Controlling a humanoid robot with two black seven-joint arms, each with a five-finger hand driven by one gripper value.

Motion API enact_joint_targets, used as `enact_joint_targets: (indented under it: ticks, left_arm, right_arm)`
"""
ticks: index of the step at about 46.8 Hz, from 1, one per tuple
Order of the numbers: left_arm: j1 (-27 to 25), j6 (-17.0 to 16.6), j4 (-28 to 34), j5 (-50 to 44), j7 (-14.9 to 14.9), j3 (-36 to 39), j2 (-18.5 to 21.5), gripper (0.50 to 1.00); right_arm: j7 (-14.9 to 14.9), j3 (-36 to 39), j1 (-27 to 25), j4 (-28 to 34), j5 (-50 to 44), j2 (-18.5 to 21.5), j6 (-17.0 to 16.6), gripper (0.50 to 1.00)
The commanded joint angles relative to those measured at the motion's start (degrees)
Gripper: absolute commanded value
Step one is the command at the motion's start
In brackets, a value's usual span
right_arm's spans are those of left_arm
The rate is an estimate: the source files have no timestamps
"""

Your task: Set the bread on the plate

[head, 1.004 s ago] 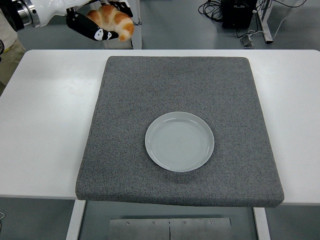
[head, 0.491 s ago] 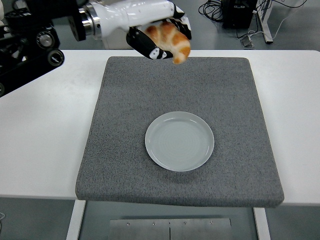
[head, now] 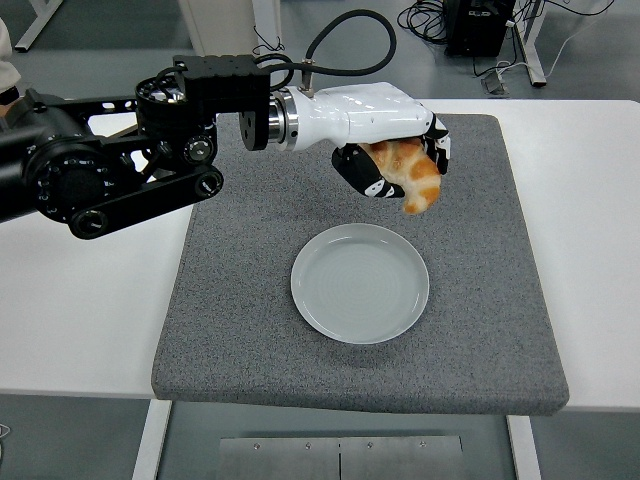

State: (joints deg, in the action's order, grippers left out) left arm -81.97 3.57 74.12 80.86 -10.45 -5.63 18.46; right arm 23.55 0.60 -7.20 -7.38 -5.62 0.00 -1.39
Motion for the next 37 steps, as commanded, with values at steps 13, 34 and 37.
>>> enact_joint_targets:
  ticks: [13, 34, 37]
  left_arm:
    - [6.8, -3.0, -2.1, 4.8, -0.1, 1.8, -4.7, 0.5]
    - [13.5, -3.1, -5.1, 11.5, -0.2, 1.8, -6.7, 0.5]
    - [13.9, -3.2, -5.1, 11.7, -0.1, 1.8, -6.7, 0.5]
  right_arm:
    - [0.0, 0.0, 0.0, 0.0, 0.0, 0.0, 0.0, 1.0]
    - [0.0, 0.0, 0.0, 0.0, 0.0, 0.0, 0.0, 1.0]
    - [0.0, 0.0, 0.0, 0.0, 0.0, 0.0, 0.0, 1.0]
